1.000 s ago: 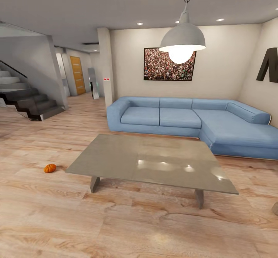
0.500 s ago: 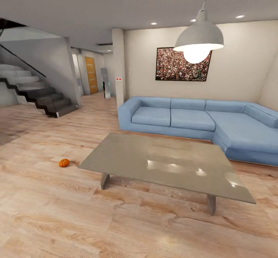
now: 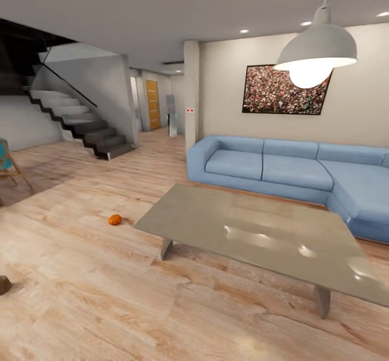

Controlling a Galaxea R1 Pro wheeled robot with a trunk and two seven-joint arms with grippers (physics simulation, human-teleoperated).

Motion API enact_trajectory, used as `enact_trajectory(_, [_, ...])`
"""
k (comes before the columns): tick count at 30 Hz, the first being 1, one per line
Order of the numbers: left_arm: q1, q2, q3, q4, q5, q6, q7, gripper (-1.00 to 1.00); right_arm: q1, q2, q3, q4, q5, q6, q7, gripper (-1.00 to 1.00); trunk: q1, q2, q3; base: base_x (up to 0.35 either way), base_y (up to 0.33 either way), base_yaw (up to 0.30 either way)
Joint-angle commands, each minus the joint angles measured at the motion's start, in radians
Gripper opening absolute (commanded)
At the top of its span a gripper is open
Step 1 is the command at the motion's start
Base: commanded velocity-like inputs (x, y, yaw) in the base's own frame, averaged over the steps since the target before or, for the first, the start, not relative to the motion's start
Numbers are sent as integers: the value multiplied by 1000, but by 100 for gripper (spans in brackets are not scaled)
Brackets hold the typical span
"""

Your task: Place each of the two pumpkins and all three candles from the living room inside a cabinet in the living room (use any cabinet), then make sure every cabinet is closed, and position the cauldron so it is next to a table in the living room.

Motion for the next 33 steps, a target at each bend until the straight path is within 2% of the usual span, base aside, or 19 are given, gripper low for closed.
enact_trajectory(1, [1,0,0,-1,0,-20,0,100,-1,0,0,1,0,-3,1,100,0,0,-1,0,0,282])
enact_trajectory(10, [1,-3,1,0,1,-56,0,100,-1,-2,0,2,0,-4,1,100,0,0,-4,-32,0,285])
enact_trajectory(22, [2,-4,-2,0,-4,-58,0,100,-1,-2,0,0,0,-2,0,100,0,0,-4,-307,-4,289])
enact_trajectory(27, [1,-4,-2,0,-3,-58,0,100,-1,-1,0,0,3,-3,1,100,0,0,-4,-287,-52,76])
enact_trajectory(33, [1,-4,-3,0,-2,-58,0,100,-1,-1,0,-1,3,-4,2,100,0,0,-4,-49,-8,7])
